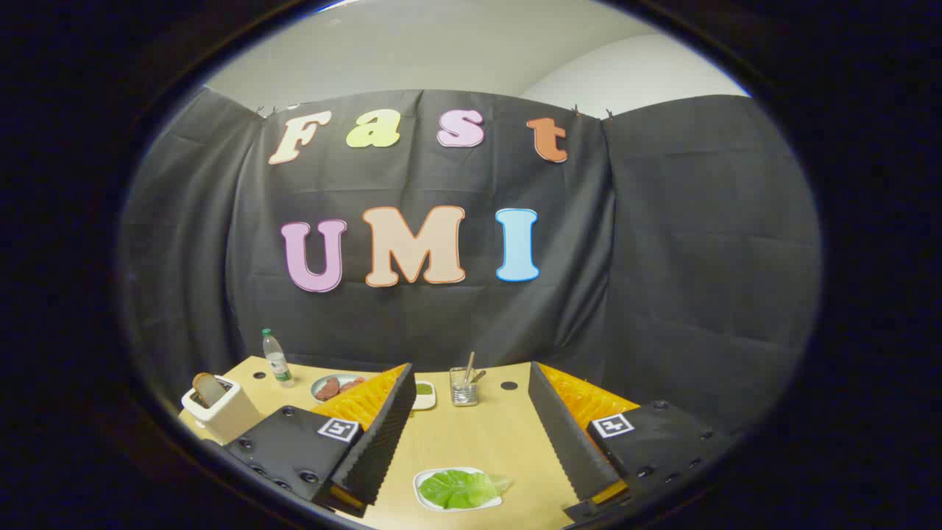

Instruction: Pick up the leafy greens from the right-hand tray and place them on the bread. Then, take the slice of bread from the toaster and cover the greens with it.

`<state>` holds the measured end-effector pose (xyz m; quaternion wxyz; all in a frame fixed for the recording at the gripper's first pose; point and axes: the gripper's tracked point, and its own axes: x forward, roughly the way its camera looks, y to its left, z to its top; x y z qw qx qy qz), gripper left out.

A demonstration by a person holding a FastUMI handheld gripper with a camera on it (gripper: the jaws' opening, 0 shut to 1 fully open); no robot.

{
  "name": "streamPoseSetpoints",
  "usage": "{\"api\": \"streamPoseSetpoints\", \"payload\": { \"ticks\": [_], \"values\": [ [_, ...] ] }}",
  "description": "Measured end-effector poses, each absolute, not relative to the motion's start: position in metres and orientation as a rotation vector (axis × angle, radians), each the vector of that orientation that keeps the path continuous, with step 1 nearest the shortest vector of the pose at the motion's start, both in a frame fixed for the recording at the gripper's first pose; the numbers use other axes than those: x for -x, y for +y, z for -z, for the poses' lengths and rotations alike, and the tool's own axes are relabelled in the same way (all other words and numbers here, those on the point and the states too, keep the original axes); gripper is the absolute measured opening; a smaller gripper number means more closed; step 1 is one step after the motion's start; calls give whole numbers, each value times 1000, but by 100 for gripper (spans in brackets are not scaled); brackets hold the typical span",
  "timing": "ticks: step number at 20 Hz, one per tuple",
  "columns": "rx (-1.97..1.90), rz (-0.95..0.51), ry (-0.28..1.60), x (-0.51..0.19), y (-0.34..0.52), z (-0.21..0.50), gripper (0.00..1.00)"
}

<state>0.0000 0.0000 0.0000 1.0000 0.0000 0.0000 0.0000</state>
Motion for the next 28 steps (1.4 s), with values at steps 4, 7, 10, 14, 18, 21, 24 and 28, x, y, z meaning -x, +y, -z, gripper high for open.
{"api": "streamPoseSetpoints", "payload": {
  "ticks": [4,7,10,14,18,21,24,28],
  "values": [
    [9,6,36,-1,-7,16,99],
    [-12,-3,62,-5,-4,24,99],
    [-34,-21,65,-13,4,26,99],
    [-44,-37,71,-21,12,29,99],
    [-43,-54,83,-29,17,36,99],
    [7,-88,121,-40,13,54,99],
    [43,-151,203,-49,13,79,99],
    [86,-258,332,-54,19,116,99]
  ]
}}
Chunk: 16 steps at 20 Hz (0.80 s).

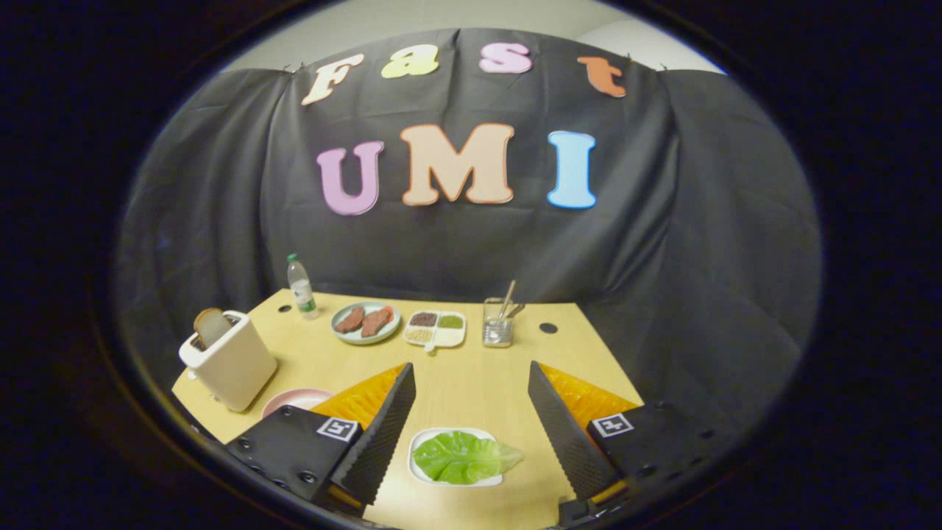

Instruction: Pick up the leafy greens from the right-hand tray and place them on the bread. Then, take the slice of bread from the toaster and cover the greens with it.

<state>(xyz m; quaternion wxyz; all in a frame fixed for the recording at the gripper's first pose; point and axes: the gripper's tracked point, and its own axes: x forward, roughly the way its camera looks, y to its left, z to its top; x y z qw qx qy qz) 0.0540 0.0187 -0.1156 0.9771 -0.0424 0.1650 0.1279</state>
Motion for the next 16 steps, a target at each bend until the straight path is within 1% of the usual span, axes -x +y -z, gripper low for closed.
{"api": "streamPoseSetpoints", "payload": {
  "ticks": [2,5,9,13,16],
  "values": [
    [90,-310,413,-59,18,138,99],
    [36,-353,586,-67,9,187,99],
    [14,-345,794,-77,-18,245,99],
    [-24,-361,957,-80,-34,287,99],
    [35,-363,1059,-84,-51,318,99]
  ]
}}
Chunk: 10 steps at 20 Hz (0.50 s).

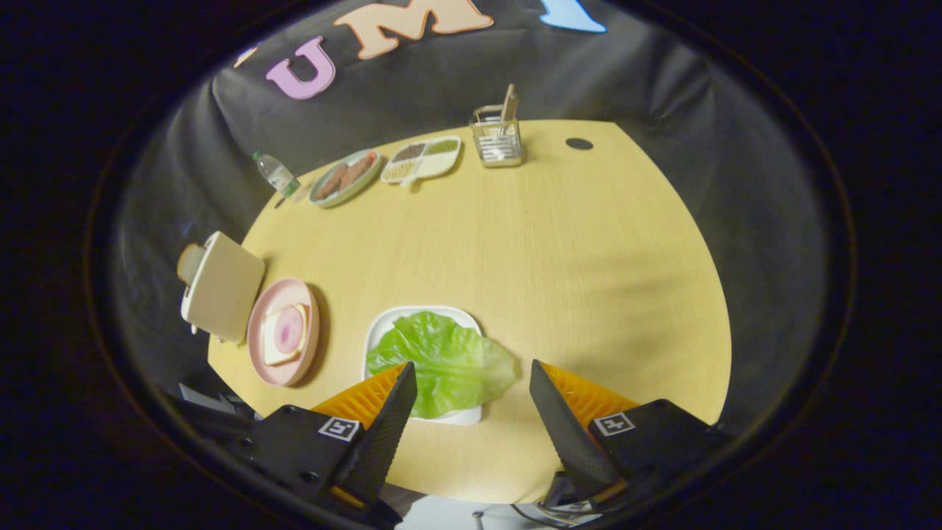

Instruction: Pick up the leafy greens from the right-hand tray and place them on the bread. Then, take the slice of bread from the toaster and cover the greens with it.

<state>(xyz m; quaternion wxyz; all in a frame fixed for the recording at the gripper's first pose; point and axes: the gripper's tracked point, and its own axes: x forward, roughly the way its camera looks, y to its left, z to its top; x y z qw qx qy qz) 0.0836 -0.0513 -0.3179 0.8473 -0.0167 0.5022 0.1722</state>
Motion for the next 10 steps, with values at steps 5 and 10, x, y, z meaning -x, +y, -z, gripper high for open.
{"api": "streamPoseSetpoints", "payload": {
  "ticks": [5,10],
  "values": [
    [29,-386,1181,-92,-54,354,99],
    [-39,-381,1259,-95,-49,376,98]
  ]
}}
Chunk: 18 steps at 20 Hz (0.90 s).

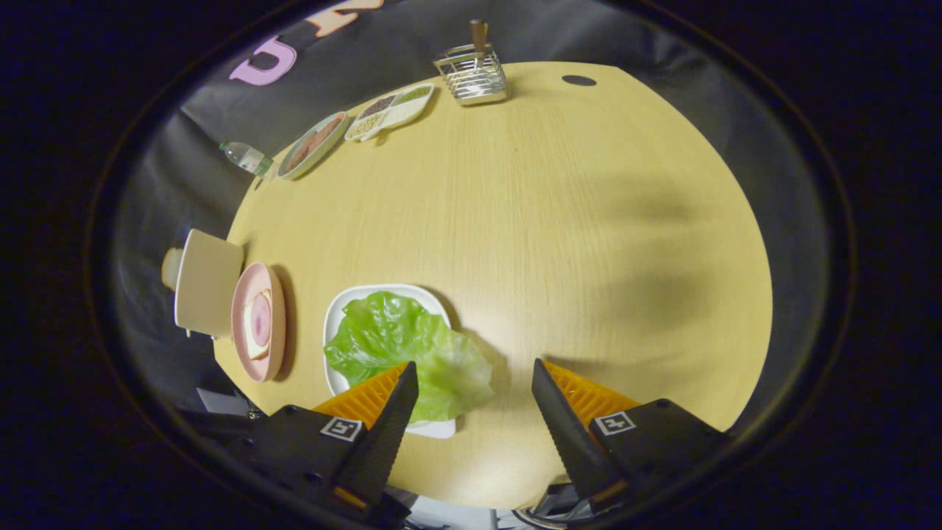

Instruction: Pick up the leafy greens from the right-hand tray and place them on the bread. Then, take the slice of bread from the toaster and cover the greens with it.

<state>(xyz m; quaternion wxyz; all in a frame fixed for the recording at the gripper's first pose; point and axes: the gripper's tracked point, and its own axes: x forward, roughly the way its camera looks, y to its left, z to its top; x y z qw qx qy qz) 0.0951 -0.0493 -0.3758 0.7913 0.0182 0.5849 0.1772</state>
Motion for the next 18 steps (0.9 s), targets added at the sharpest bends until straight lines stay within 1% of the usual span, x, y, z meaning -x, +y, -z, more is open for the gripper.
{"api": "streamPoseSetpoints", "payload": {
  "ticks": [1,5,11,12,14,16,18],
  "values": [
    [-44,-385,1268,-95,-48,380,98],
    [-75,-403,1290,-94,-40,381,68],
    [-53,-403,1276,-93,-36,381,31],
    [-53,-410,1271,-94,-34,380,23],
    [-44,-366,1275,-93,-38,381,7],
    [-31,-355,1272,-90,-40,377,7],
    [-34,-352,1252,-92,-38,371,4]
  ]
}}
